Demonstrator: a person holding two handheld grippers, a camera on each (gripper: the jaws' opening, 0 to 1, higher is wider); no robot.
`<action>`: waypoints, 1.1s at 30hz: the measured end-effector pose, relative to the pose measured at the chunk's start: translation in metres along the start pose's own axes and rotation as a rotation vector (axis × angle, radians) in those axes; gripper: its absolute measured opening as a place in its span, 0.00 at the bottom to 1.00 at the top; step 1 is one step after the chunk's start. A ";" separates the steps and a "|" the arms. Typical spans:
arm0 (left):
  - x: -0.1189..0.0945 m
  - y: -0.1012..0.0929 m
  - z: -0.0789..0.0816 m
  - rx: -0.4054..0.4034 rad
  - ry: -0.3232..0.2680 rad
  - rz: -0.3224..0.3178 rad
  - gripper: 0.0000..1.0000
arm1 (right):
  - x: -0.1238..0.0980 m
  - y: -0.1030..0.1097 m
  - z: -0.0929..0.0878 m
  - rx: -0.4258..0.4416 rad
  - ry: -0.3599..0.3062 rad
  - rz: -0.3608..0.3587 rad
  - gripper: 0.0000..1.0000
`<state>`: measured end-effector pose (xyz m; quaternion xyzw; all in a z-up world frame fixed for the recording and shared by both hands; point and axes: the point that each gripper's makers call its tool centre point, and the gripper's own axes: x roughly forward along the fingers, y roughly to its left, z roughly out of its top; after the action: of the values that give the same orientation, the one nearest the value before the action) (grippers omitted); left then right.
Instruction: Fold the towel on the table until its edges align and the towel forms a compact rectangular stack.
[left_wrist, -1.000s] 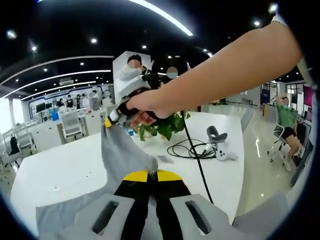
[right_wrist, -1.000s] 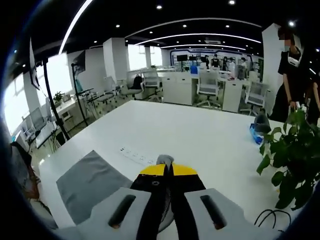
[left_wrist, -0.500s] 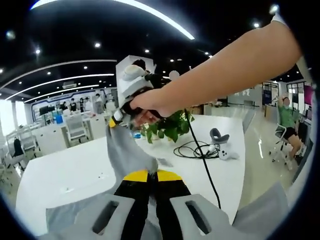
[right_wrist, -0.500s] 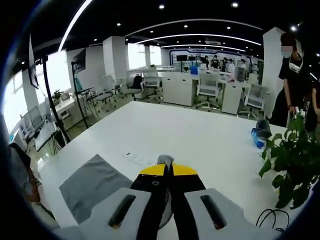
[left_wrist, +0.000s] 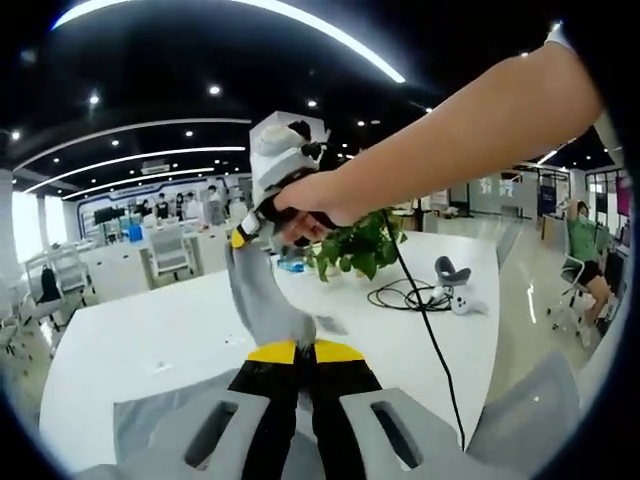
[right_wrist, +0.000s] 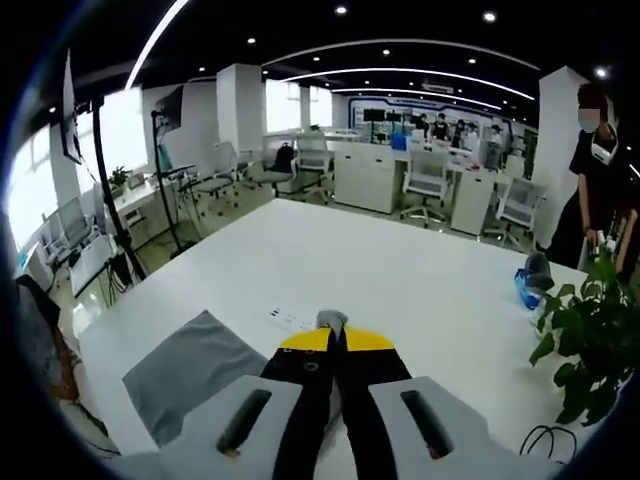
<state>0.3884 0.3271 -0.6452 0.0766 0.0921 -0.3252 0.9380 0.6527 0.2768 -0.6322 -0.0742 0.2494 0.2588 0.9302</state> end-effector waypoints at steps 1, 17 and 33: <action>-0.002 0.001 -0.001 0.002 0.001 0.003 0.03 | 0.003 0.004 0.002 -0.003 0.001 0.003 0.00; -0.043 0.053 -0.032 0.025 0.031 0.093 0.03 | 0.033 0.066 0.016 -0.065 0.011 0.053 0.00; -0.071 0.092 -0.078 -0.009 0.105 0.165 0.03 | 0.072 0.124 0.025 -0.131 0.021 0.117 0.00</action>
<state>0.3811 0.4569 -0.6978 0.0967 0.1360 -0.2420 0.9558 0.6526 0.4211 -0.6481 -0.1229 0.2457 0.3276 0.9040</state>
